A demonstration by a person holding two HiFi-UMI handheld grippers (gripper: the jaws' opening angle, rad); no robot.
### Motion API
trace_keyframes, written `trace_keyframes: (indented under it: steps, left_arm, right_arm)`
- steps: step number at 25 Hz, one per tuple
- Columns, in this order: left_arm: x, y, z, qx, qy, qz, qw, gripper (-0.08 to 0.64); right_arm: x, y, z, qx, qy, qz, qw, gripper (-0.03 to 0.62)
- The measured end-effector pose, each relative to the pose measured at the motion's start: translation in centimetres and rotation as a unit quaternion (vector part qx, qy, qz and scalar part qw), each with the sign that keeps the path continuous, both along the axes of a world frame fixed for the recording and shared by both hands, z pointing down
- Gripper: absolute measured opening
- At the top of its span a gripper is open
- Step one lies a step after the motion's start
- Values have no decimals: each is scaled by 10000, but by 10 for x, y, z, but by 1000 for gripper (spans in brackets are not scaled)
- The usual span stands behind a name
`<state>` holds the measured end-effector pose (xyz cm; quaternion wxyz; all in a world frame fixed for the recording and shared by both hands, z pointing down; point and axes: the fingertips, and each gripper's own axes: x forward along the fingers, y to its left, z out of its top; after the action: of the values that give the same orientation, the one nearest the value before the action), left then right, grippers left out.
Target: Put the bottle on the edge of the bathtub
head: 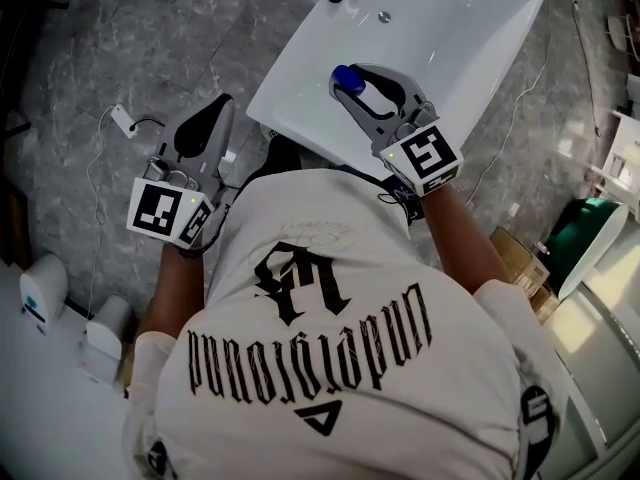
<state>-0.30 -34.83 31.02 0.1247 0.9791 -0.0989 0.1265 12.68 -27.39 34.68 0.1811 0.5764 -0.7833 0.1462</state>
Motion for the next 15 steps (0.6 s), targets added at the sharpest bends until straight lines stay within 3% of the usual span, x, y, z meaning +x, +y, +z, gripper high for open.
trace_keyframes:
  steps: [15]
  left_arm:
    - [6,-53,89,-440,-506,274,9974,14]
  right_arm:
    - [-8,-74,102,-768,141,-244,9967,146]
